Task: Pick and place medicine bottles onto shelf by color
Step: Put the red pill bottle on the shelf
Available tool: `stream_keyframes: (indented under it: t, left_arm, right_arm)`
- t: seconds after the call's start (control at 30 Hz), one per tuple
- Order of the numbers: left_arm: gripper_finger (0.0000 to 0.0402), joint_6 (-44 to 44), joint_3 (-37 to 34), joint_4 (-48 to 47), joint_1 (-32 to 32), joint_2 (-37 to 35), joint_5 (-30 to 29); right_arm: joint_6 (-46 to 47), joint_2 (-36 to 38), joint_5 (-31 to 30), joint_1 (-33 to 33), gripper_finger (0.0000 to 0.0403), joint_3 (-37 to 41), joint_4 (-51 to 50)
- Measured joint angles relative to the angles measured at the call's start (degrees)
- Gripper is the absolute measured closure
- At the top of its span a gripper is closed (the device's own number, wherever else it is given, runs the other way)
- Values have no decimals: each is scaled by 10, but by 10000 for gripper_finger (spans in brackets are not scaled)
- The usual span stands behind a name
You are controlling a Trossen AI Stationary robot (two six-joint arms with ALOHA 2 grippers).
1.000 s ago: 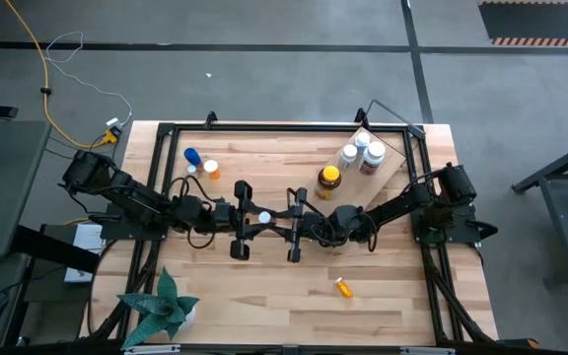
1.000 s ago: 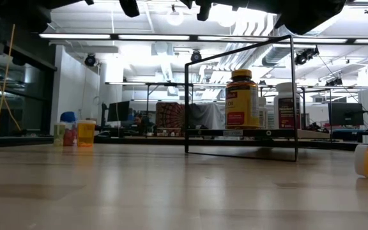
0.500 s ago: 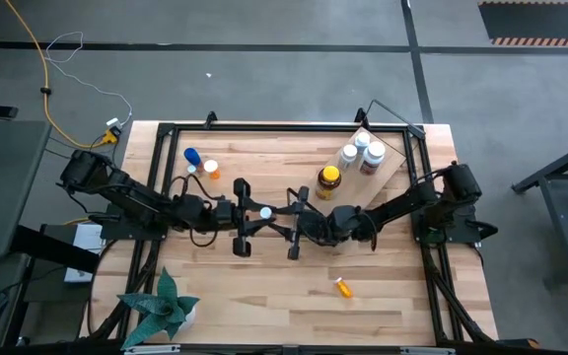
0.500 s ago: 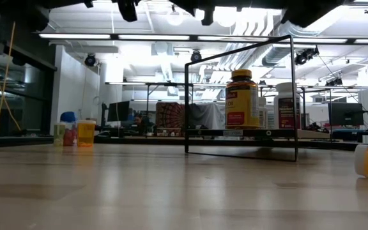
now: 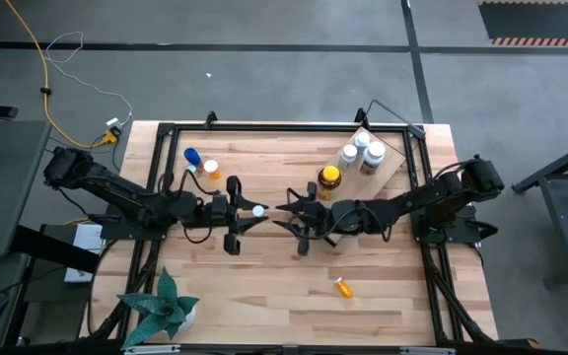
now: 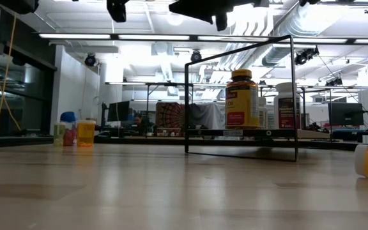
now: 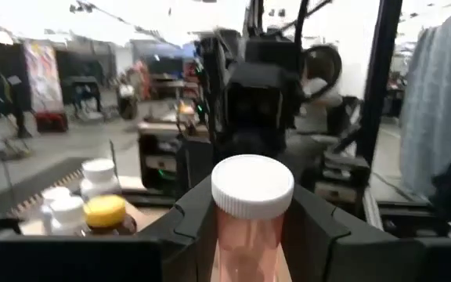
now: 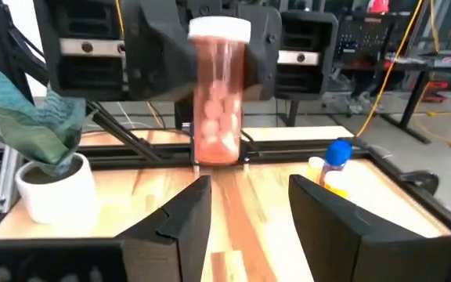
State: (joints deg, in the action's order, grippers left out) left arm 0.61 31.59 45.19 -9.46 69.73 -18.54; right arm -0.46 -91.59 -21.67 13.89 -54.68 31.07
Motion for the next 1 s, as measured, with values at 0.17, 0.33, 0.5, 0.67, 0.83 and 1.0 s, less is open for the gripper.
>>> stream_keyframes:
  t: [0.17,0.33,0.5,0.67,0.83,1.0]
  left_arm:
    - [298,-31,16,-90,9,0,38]
    - [303,-45,51,-171,22,16,51]
    - [301,-36,55,-173,23,18,61]
    - [301,-34,55,-194,23,18,66]
    - [300,-25,55,-202,24,19,61]
    - [300,-3,55,-200,23,15,59]
  right_arm:
    - [20,0,18,0,237,0,0]
    - [17,0,41,-1,237,0,22]
    - [16,0,44,0,237,0,26]
    - [2,0,48,0,237,0,20]
    - [-11,0,52,1,237,0,19]
    - [-36,13,47,7,237,0,11]
